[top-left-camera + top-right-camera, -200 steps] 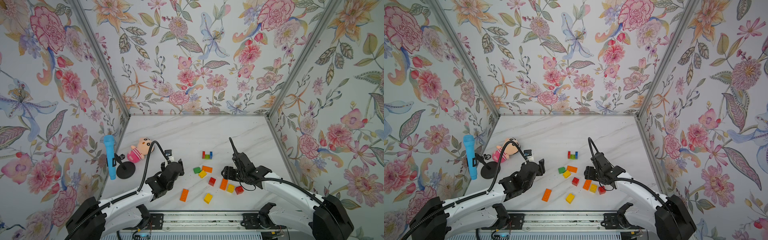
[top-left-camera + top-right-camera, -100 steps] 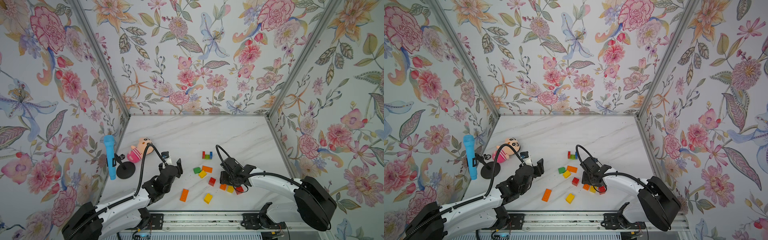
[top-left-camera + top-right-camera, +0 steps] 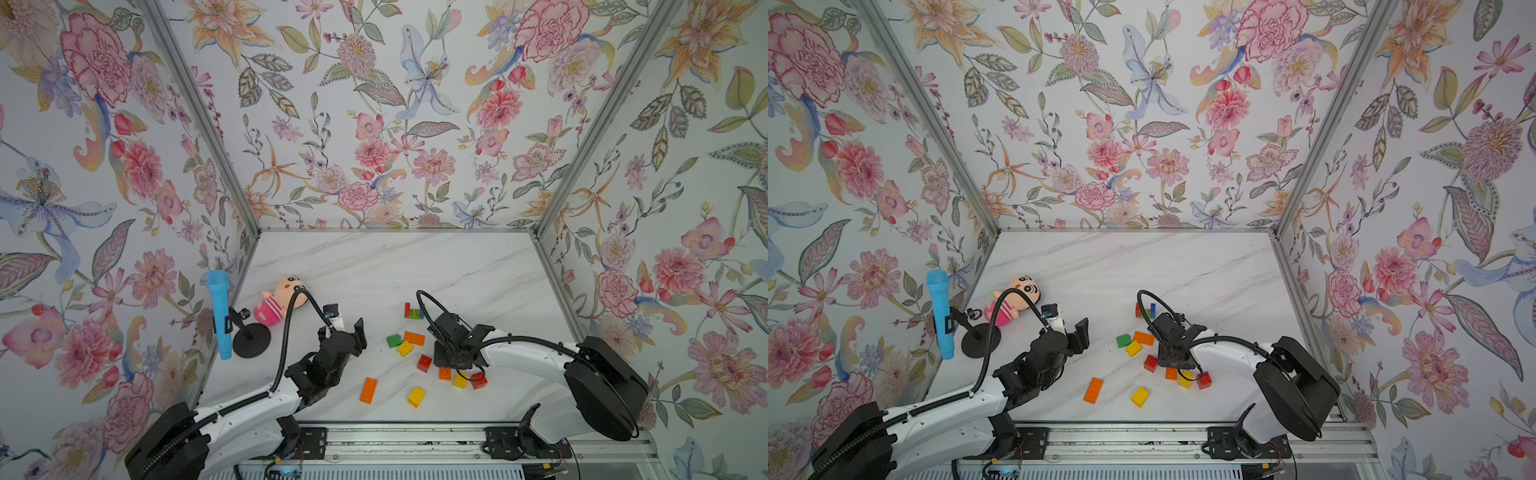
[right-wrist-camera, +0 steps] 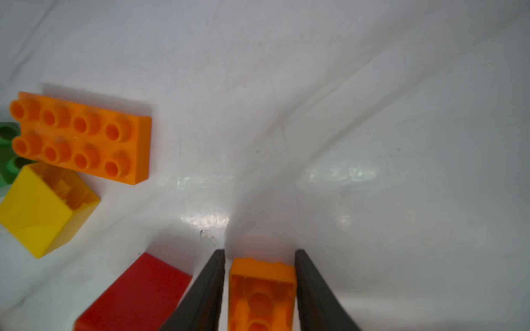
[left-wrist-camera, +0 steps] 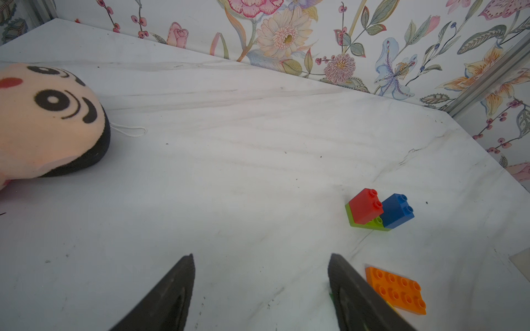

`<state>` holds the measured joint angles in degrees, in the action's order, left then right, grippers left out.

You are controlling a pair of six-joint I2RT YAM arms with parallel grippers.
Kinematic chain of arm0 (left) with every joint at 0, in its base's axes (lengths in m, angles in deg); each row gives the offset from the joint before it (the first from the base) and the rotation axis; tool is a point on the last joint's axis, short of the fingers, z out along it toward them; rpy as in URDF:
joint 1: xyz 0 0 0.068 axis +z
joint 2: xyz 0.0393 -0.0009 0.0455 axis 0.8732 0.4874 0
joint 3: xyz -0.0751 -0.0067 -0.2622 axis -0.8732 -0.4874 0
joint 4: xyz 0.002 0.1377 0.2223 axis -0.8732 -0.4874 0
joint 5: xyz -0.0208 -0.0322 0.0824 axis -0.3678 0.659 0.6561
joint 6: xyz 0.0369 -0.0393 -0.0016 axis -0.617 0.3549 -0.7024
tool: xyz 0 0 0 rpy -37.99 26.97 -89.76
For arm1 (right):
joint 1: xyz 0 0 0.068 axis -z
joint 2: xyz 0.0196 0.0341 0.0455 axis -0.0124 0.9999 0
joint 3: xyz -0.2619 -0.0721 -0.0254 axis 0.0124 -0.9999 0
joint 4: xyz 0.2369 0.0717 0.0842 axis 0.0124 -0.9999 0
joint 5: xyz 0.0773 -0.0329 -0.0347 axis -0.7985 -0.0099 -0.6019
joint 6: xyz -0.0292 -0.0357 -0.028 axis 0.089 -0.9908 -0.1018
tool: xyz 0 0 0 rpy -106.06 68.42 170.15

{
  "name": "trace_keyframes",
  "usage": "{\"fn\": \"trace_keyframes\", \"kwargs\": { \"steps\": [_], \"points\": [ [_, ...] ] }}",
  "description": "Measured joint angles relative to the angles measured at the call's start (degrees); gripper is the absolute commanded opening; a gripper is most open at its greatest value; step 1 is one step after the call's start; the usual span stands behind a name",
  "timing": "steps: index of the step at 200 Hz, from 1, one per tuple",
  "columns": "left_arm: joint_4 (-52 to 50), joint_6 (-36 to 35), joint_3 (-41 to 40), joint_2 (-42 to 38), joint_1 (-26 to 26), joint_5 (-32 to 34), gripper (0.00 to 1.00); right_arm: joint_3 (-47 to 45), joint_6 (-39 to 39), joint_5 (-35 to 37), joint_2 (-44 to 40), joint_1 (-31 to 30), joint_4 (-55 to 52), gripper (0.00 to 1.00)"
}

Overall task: Assemble the letter p with lego
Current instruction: Pick up the lego brick from the center of the board.

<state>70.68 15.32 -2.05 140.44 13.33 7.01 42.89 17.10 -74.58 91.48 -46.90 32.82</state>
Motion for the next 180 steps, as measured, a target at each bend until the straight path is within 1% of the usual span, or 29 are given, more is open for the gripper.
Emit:
{"fn": "trace_keyframes", "kwargs": {
  "steps": [16,61,78,92,111,132,155,180],
  "points": [
    [0.3,-0.5,0.0,0.4,0.1,-1.1,0.8,0.3,-0.3,0.2,0.2,0.0,0.0,0.32],
    [0.5,-2.1,0.6,4.2,0.3,-4.4,0.84,0.4,-0.5,0.6,-0.6,0.0,0.1,0.31],
    [0.8,-2.8,1.3,5.7,0.3,-6.2,0.82,0.3,-0.8,0.8,-3.1,0.4,0.9,0.3],
    [1.6,-3.6,2.4,7.1,0.3,-8.7,0.81,-0.1,-1.3,0.7,-6.5,1.9,2.7,0.3],
    [3.0,-5.1,4.0,9.0,0.3,-12.4,0.8,-1.2,-1.8,-0.2,-11.7,5.7,6.2,0.3],
    [5.1,-6.4,5.8,10.5,0.3,-17.9,0.79,-2.2,-1.9,-0.9,-16.7,9.2,10.8,0.3],
    [8.9,-6.6,7.5,12.7,0.1,-23.5,0.79,-2.3,-1.7,-1.7,-19.1,9.8,16.5,0.29],
    [12.9,-7.0,9.5,15.7,-2.0,-27.3,0.79,-2.3,-1.0,-2.3,-19.7,9.7,22.8,0.28]
  ]
}}
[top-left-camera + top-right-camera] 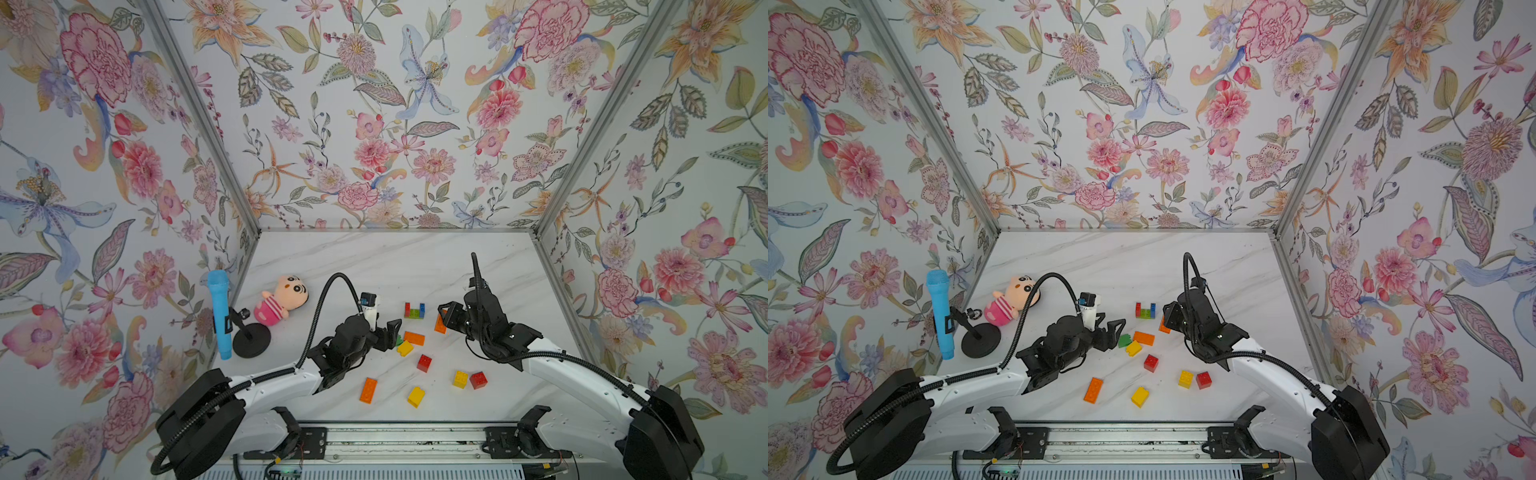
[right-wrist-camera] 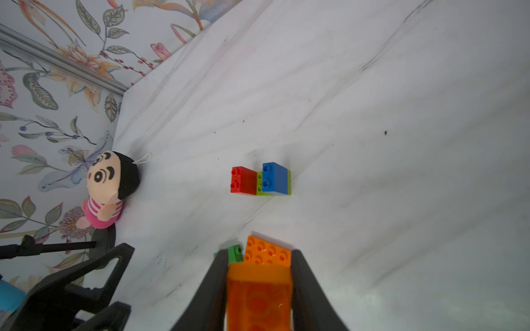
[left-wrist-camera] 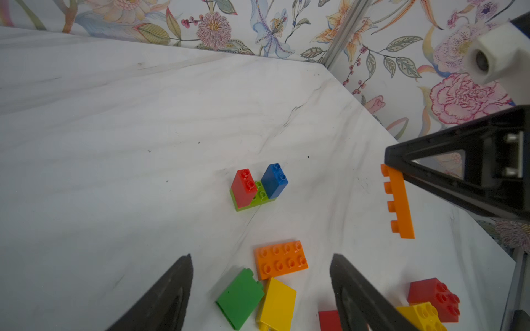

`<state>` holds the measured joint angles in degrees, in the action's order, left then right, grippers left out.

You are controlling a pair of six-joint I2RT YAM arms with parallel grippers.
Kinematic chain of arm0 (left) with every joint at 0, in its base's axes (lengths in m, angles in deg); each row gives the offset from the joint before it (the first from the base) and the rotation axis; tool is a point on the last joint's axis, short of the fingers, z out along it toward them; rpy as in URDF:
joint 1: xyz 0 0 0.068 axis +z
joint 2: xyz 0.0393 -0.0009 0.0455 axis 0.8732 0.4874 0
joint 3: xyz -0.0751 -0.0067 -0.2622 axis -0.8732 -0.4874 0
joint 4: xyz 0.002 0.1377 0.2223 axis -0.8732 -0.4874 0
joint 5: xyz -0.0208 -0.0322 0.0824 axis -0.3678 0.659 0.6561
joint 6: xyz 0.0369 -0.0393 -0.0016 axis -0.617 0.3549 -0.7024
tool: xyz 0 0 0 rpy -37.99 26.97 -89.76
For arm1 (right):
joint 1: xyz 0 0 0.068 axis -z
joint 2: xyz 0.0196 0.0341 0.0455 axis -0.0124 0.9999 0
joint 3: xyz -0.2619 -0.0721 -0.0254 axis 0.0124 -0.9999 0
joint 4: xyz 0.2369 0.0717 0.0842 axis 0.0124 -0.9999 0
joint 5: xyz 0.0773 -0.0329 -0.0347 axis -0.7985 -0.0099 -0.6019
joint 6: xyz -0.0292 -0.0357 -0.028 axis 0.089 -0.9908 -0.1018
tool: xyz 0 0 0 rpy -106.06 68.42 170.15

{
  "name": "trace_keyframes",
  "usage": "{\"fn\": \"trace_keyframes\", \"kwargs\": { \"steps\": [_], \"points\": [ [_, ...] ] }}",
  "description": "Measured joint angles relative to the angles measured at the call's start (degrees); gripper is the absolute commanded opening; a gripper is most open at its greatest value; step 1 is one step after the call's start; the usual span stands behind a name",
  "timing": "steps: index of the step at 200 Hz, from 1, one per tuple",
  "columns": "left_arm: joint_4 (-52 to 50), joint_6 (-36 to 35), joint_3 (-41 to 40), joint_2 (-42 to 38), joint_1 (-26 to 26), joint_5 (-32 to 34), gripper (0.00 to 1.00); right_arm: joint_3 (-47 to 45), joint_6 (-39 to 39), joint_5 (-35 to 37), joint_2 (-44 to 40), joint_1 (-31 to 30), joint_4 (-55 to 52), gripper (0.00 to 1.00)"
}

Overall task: Assemble the letter p with lego
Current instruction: Pick up the lego brick from the center of the board.

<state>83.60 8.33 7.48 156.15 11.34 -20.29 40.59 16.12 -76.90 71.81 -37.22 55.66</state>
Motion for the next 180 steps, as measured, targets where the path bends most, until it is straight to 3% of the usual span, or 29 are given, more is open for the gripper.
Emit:
{"fn": "trace_keyframes", "kwargs": {
  "steps": [81,120,180],
  "points": [
    [13.1,0.5,1.6,7.3,-4.0,-5.7,0.74,-1.8,2.5,-0.8,0.0,-2.9,11.8,0.27],
    [14.5,1.6,3.9,10.6,-4.0,-6.6,0.61,-3.3,3.4,-1.1,0.0,-4.7,14.0,0.26],
    [14.5,2.2,6.5,13.2,-4.2,-8.3,0.29,-6.0,3.8,-1.0,-0.3,-6.1,17.1,0.25]
  ]
}}
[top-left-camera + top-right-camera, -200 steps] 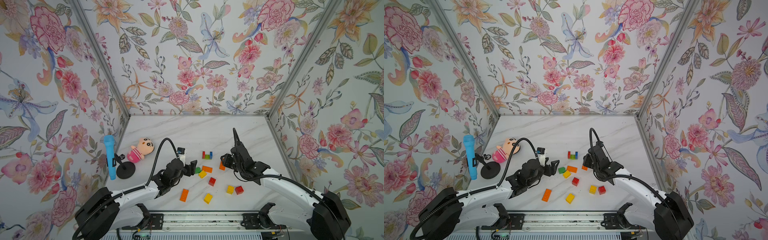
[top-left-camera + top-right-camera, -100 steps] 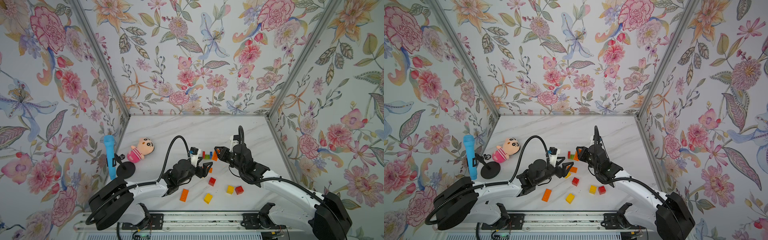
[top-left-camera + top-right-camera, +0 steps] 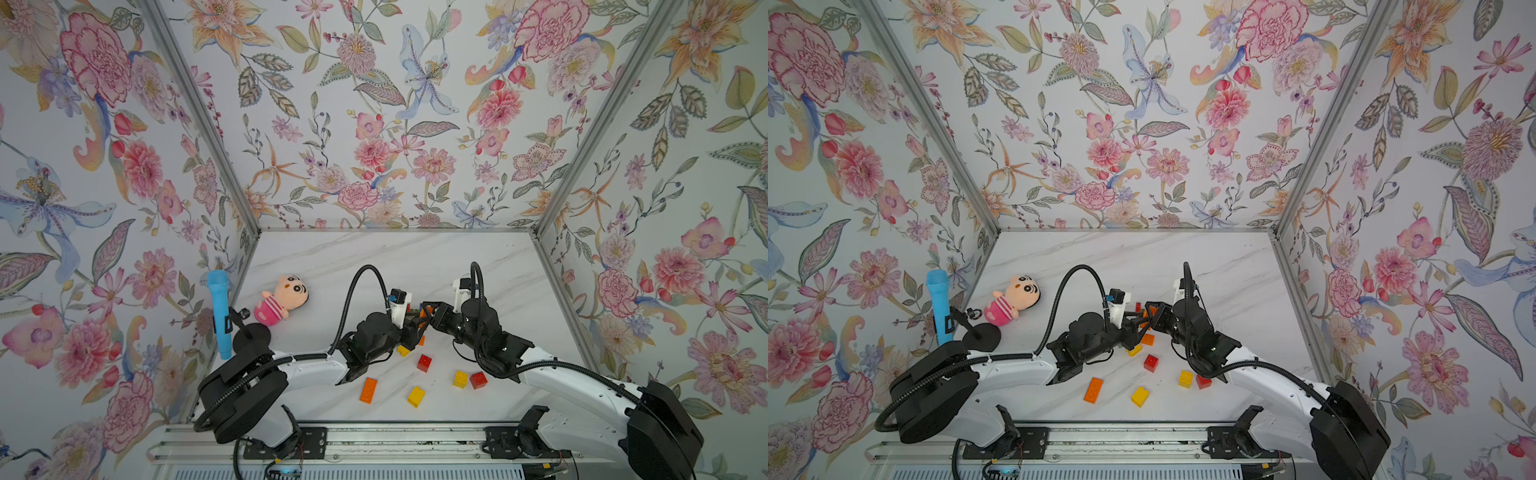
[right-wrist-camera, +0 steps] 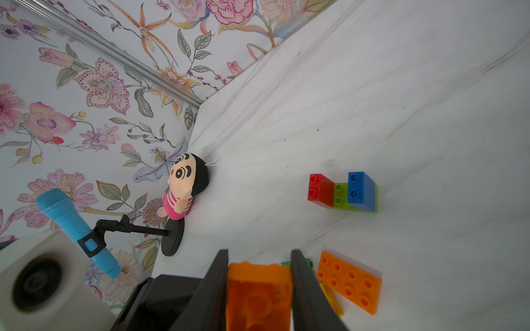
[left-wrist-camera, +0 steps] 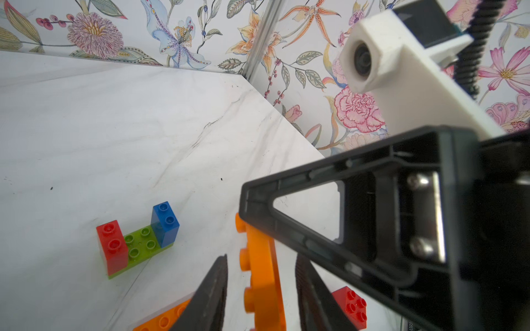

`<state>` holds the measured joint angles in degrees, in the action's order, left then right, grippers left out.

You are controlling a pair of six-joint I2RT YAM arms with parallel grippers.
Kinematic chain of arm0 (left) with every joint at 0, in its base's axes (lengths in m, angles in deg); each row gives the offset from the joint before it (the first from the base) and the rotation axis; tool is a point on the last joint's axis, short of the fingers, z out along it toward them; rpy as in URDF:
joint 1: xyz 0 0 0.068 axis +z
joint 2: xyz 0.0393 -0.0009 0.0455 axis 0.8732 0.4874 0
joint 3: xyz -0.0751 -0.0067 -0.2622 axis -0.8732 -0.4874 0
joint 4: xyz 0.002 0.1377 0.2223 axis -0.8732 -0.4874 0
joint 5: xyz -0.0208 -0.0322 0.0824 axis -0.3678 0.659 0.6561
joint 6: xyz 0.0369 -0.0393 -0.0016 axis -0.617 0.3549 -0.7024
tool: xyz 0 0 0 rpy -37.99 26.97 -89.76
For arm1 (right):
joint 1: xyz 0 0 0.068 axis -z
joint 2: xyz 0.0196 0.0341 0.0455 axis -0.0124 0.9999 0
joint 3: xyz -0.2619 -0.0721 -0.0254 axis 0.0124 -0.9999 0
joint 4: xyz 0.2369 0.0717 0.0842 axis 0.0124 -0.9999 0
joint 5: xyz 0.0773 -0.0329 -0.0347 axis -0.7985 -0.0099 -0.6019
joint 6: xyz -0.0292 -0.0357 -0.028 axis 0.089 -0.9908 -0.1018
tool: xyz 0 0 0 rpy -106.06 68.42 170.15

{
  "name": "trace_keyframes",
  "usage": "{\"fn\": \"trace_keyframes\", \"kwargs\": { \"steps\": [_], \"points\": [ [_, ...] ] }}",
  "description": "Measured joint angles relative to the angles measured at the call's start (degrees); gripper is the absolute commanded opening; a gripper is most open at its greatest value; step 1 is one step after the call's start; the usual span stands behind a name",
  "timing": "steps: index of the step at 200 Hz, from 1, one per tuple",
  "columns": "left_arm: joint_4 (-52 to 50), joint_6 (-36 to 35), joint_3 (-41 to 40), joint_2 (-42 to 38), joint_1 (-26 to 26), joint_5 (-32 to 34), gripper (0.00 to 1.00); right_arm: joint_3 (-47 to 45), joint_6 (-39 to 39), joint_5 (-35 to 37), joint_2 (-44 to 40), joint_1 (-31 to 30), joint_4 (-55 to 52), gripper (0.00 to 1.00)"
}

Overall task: Assemble the letter p with lego
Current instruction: Pick up the lego brick from the center of the board.

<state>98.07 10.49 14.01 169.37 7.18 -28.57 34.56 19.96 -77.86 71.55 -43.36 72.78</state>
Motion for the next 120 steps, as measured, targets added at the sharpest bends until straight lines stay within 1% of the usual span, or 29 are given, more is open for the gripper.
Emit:
{"fn": "trace_keyframes", "kwargs": {
  "steps": [25,46,68,79,100,111,120],
  "points": [
    [-0.1,-0.2,0.3,0.6,0.0,-0.3,0.25,-0.2,0.0,0.2,-0.2,0.0,1.1,0.25],
    [-0.2,-0.1,0.4,1.1,0.0,-0.2,0.16,-0.5,0.0,0.2,-0.4,-0.2,1.7,0.25],
    [-0.2,0.1,0.5,1.3,0.2,0.0,0.11,-0.8,-0.1,0.4,-0.5,-0.3,1.9,0.26],
    [-0.2,0.0,0.5,1.3,0.2,0.0,0.08,-0.8,-0.2,0.4,-0.5,-0.3,1.9,0.32],
    [-2.1,-2.2,0.7,0.7,0.2,0.4,0.04,-0.7,-2.0,-0.8,-0.5,0.3,1.6,0.56],
    [-5.0,-4.9,0.9,-0.2,0.2,1.6,0.04,-0.6,-4.4,-4.0,-1.0,1.9,0.5,0.65],
    [-7.7,-7.6,0.9,-1.5,0.1,3.2,0.04,-0.3,-6.4,-7.0,-1.7,4.5,-0.7,0.69]
  ]
}}
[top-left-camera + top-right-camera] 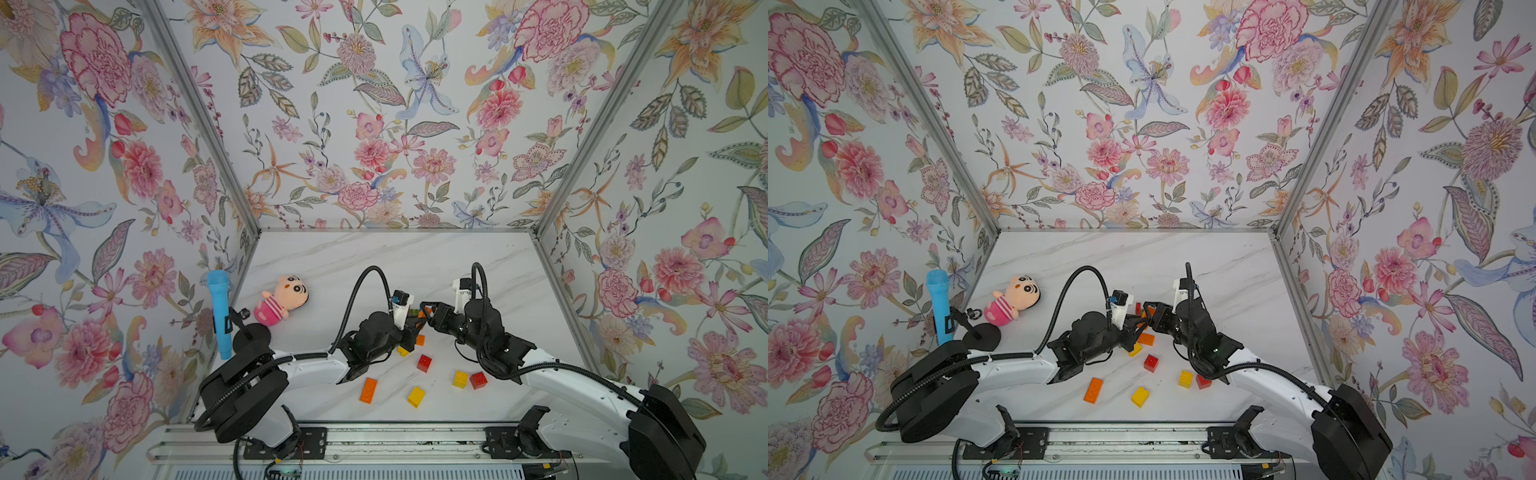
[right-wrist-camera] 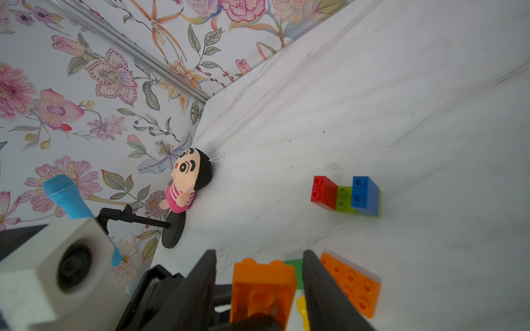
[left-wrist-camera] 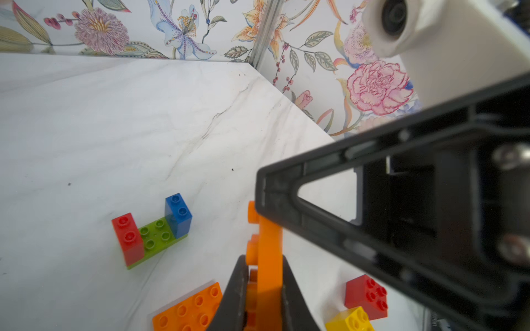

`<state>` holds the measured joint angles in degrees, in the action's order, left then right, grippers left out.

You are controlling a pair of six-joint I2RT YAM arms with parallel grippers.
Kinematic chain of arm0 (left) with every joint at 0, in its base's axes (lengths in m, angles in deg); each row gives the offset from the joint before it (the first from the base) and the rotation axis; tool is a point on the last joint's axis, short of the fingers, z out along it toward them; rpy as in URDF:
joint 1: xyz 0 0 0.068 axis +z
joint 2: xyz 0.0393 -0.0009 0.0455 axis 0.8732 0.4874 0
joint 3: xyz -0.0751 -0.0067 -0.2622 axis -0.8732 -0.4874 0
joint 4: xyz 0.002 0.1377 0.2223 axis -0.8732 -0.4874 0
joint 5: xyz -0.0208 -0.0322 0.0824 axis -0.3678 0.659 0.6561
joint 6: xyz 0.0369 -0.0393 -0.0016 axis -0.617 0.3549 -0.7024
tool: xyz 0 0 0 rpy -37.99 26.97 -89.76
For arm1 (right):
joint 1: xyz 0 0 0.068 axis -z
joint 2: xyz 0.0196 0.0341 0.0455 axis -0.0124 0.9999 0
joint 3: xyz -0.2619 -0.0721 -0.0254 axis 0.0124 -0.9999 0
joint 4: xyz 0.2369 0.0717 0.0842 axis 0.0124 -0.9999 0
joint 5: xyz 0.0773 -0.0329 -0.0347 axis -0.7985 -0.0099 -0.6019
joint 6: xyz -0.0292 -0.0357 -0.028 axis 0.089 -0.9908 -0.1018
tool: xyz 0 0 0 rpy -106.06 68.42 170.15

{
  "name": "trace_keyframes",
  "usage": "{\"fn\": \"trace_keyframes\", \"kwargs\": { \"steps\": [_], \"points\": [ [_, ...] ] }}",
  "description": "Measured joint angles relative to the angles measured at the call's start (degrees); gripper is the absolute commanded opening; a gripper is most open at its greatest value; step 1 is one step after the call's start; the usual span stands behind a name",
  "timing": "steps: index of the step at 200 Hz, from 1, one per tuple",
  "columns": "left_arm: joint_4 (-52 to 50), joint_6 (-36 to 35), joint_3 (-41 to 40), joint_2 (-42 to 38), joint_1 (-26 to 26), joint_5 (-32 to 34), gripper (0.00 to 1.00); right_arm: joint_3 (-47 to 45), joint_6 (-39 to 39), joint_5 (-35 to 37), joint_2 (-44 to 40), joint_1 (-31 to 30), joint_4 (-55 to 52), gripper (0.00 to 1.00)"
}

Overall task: Assemble the letter p with lego
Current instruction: Pick up the lego brick from the center of the board.

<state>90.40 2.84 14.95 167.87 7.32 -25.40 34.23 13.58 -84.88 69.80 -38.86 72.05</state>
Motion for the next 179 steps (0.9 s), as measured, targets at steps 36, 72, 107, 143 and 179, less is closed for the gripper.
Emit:
{"fn": "trace_keyframes", "kwargs": {
  "steps": [36,72,107,143,179],
  "points": [
    [-5.3,-15.2,-4.0,-10.4,0.0,8.9,0.02,3.0,-11.1,-13.4,-3.8,10.7,-5.7,0.75],
    [-2.7,-31.5,-12.2,-18.9,-0.2,10.5,0.02,4.1,-21.8,-24.7,-6.3,10.2,-10.4,0.76],
    [-2.5,-41.8,-13.5,-21.2,-1.7,10.2,0.02,7.2,-26.1,-31.4,-5.3,9.6,-16.5,0.76],
    [-2.3,-47.6,-13.5,-21.3,-4.1,10.0,0.02,12.0,-28.6,-34.9,-1.4,8.2,-22.7,0.75],
    [-2.3,-50.4,-13.4,-20.8,-5.0,9.7,0.02,13.3,-30.3,-35.9,1.4,5.7,-26.3,0.73]
  ]
}}
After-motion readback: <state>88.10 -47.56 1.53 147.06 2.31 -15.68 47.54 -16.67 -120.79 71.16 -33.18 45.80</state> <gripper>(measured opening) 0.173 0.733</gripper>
